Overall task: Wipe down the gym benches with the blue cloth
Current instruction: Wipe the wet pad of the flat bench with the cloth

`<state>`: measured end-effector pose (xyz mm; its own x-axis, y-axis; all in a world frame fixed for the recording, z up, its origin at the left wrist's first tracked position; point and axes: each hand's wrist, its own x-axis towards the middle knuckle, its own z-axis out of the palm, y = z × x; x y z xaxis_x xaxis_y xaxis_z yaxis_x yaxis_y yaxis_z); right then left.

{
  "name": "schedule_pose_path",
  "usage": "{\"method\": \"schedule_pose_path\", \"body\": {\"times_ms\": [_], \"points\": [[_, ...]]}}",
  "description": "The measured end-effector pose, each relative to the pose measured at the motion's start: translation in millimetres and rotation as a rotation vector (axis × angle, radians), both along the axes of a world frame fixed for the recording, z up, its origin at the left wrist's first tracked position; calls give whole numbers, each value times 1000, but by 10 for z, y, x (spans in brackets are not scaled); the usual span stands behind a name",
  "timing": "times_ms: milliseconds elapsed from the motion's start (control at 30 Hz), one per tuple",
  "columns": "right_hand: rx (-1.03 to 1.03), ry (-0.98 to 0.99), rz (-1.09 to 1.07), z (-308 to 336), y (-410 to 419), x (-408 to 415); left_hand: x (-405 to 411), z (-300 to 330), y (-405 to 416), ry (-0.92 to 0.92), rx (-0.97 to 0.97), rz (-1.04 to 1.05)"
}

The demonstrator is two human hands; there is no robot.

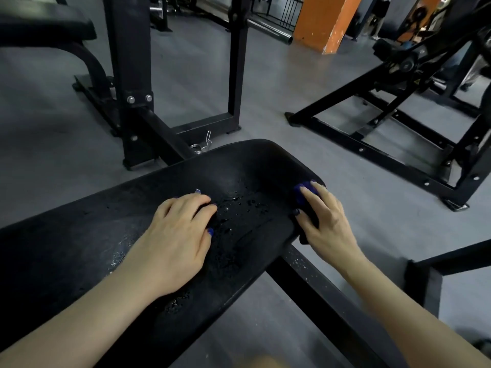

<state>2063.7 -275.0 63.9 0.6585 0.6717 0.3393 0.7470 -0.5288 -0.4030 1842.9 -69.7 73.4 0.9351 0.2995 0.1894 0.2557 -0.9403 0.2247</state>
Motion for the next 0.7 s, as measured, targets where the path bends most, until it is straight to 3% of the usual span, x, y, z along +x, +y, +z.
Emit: {"method": "schedule_pose_path", "body": {"times_ms": [167,333,467,600,700], "points": [[-175,7,-11,140,322,456,11,-45,17,-21,-7,-14],[-312,27,-22,236,1250,928,16,-73,31,-31,-9,-14],[-343,37,-20,226,2046,826,15,-75,26,-26,-5,-14],[-408,-21,279,241,2469,441,10,-72,29,-21,1,-20],[-439,20,514,328,2303,424,-1,-77,38,-26,-3,-20]]}}
